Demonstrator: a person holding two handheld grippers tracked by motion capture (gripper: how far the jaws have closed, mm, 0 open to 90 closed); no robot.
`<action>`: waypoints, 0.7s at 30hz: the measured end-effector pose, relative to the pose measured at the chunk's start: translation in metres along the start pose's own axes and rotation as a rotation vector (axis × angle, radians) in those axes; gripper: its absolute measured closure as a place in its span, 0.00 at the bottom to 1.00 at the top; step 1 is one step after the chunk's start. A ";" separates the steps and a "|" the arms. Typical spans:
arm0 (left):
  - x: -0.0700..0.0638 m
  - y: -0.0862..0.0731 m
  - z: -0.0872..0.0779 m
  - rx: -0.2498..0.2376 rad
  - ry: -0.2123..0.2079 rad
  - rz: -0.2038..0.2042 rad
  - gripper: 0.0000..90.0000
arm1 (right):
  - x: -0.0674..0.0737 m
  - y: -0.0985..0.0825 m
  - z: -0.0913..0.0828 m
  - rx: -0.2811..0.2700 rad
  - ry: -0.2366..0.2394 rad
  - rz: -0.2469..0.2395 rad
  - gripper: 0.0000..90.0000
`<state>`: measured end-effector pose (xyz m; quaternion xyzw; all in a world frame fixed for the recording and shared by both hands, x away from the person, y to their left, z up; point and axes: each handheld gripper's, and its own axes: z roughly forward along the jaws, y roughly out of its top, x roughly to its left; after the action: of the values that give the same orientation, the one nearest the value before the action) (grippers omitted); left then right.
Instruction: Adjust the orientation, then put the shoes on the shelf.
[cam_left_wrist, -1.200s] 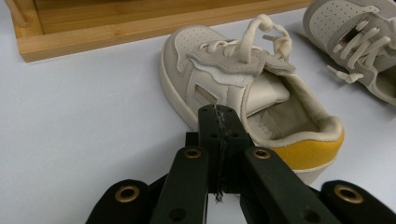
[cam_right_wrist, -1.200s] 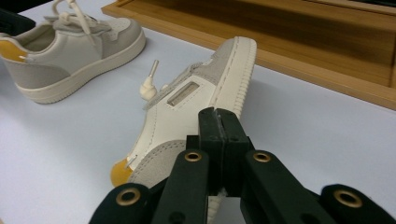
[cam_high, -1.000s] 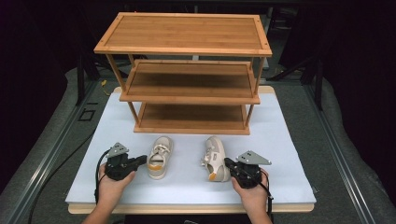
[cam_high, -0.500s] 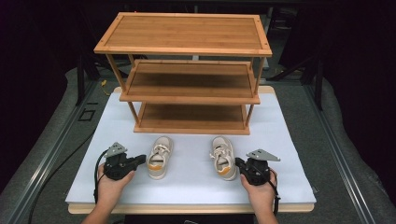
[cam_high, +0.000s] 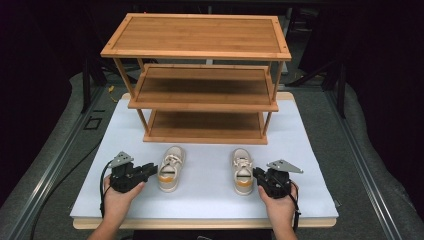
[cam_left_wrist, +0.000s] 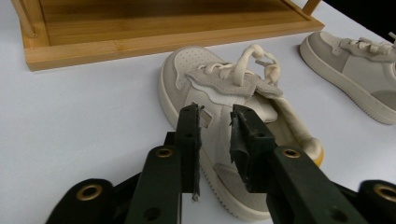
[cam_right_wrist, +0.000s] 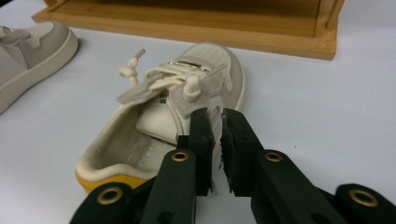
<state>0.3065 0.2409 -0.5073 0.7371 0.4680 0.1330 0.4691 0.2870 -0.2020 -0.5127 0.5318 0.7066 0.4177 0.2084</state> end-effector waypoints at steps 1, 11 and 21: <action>-0.001 0.000 0.000 -0.002 -0.005 -0.004 0.77 | 0.000 0.000 -0.001 -0.009 -0.002 0.000 0.89; -0.007 0.006 0.001 -0.020 -0.032 -0.008 0.68 | 0.007 0.002 -0.007 -0.110 0.037 0.016 0.75; -0.011 0.008 0.023 0.038 -0.036 0.013 0.61 | 0.015 0.001 0.008 -0.063 0.045 -0.009 0.66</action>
<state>0.3195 0.2180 -0.5100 0.7510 0.4572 0.1136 0.4627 0.2880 -0.1852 -0.5144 0.5121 0.7001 0.4506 0.2110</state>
